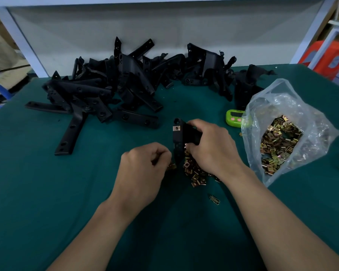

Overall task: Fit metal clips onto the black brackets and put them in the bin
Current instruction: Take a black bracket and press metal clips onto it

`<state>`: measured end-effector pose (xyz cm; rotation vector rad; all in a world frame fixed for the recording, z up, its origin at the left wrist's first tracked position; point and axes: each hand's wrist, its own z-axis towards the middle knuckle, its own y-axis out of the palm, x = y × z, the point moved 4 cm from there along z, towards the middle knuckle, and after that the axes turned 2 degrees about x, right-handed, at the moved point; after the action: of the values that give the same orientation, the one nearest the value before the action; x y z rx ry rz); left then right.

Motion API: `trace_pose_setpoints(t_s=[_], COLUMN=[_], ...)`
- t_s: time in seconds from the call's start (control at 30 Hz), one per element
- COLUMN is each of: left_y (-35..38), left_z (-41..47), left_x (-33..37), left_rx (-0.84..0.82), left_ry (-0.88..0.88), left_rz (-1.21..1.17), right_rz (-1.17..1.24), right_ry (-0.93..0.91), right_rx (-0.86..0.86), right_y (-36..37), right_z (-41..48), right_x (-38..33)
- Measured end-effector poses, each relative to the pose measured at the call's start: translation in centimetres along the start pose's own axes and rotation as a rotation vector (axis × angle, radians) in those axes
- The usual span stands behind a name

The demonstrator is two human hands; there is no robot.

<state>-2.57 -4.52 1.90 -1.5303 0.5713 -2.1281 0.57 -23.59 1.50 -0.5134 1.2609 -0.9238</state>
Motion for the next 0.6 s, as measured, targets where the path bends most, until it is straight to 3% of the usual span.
trace_pose_setpoints(t_s=[0.13, 0.3, 0.6], left_y=[-0.1, -0.3, 1.6], left_z=[0.0, -0.5, -1.1], left_x=[0.3, 1.5, 1.7], left_rx=[-0.027, -0.099, -0.115], left_ry=[-0.021, 0.128, 0.217], left_rz=[0.031, 0.434, 0.496], right_rz=[-0.005, -0.019, -0.010], right_ry=[0.018, 0.033, 0.044], right_rx=[0.030, 0.025, 0.003], right_y=[-0.2, -0.2, 0.1], right_z=[0.3, 0.3, 0.4], right_x=[0.2, 0.4, 0.6])
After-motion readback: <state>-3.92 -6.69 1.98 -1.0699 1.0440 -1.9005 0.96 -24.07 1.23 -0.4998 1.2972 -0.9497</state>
